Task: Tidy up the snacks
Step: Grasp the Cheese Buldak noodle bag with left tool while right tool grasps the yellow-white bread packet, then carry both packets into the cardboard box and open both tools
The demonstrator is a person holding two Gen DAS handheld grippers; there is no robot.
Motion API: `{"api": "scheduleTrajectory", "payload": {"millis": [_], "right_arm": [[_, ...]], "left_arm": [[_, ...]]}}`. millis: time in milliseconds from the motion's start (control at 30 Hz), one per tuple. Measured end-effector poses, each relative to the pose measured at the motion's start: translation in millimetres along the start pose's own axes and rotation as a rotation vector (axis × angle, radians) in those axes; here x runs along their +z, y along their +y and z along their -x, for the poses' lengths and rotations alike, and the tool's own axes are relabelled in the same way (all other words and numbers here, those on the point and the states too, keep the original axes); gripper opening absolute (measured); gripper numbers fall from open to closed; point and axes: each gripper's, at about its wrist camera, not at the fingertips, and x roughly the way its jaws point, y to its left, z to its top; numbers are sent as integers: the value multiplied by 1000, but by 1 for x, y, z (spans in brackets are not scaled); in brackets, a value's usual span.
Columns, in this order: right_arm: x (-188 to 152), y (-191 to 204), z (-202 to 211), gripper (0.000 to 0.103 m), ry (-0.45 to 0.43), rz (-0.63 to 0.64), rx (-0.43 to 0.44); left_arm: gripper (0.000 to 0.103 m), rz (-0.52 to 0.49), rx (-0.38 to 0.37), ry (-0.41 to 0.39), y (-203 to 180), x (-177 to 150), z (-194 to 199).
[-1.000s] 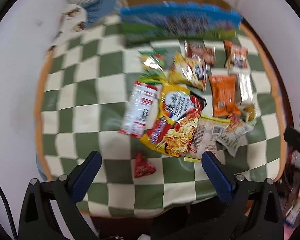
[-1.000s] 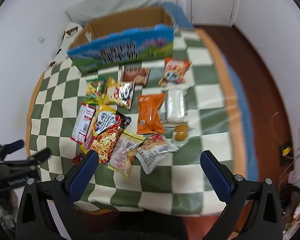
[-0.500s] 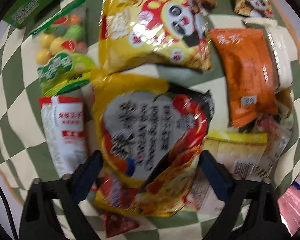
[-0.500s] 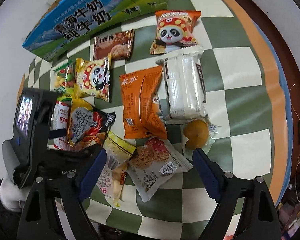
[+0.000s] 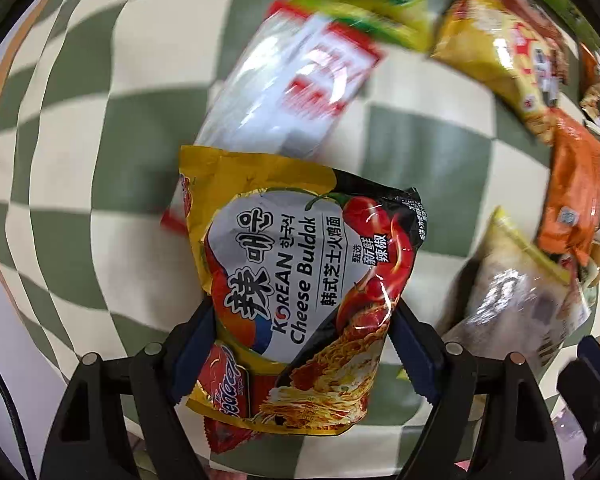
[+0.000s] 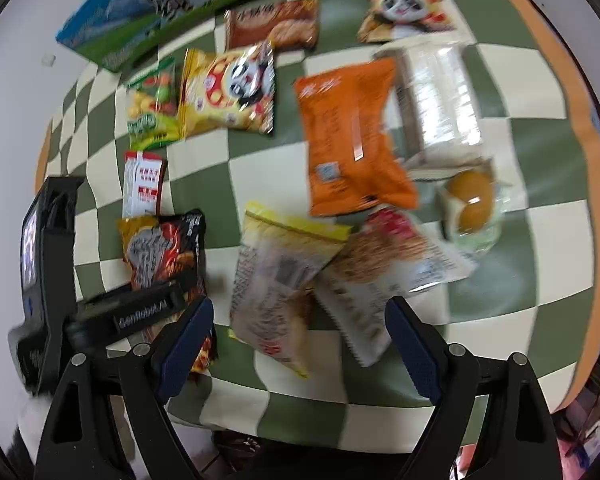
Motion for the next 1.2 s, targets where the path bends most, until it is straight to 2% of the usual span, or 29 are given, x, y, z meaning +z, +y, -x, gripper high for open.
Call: {"api": "scheduleTrajectory", "payload": {"millis": [100, 233, 333, 367, 500, 600, 633, 700, 767, 933, 1100, 1133, 1167, 1200], "right_arm": [[1, 12, -17, 89, 13, -26, -20], [10, 23, -49, 81, 63, -77, -18], [14, 33, -75, 61, 110, -58, -60], [16, 36, -81, 60, 120, -37, -73], [21, 50, -88, 58, 167, 168, -113], [17, 67, -88, 58, 201, 420, -186], [15, 70, -89, 59, 211, 482, -208], [12, 72, -84, 69, 201, 547, -248], [11, 73, -74, 80, 155, 548, -272], [1, 62, -45, 80, 75, 402, -242], [-10, 61, -56, 79, 59, 295, -275], [-13, 67, -66, 69, 60, 289, -281], [-14, 65, -70, 53, 60, 284, -291], [-16, 63, -74, 53, 54, 276, -299]], "left_arm": [[82, 16, -24, 2, 18, -2, -5], [83, 17, -55, 4, 37, 7, -11], [84, 15, -58, 0, 34, 1, -40], [84, 15, -61, 2, 36, 2, -44], [84, 1, -88, 2, 47, 6, -57], [85, -5, -101, 9, 50, 6, -50], [86, -9, -105, 14, 50, 6, -49], [88, -16, -118, 40, 52, 8, -54], [88, -31, -121, 45, 57, 7, -61], [86, -25, -123, 14, 65, -2, -60], [85, -18, -108, -33, 72, -11, -60], [85, -21, -105, -37, 73, -13, -60], [85, -26, -103, -39, 74, -14, -61], [85, -31, -104, -41, 75, -15, -61]]}}
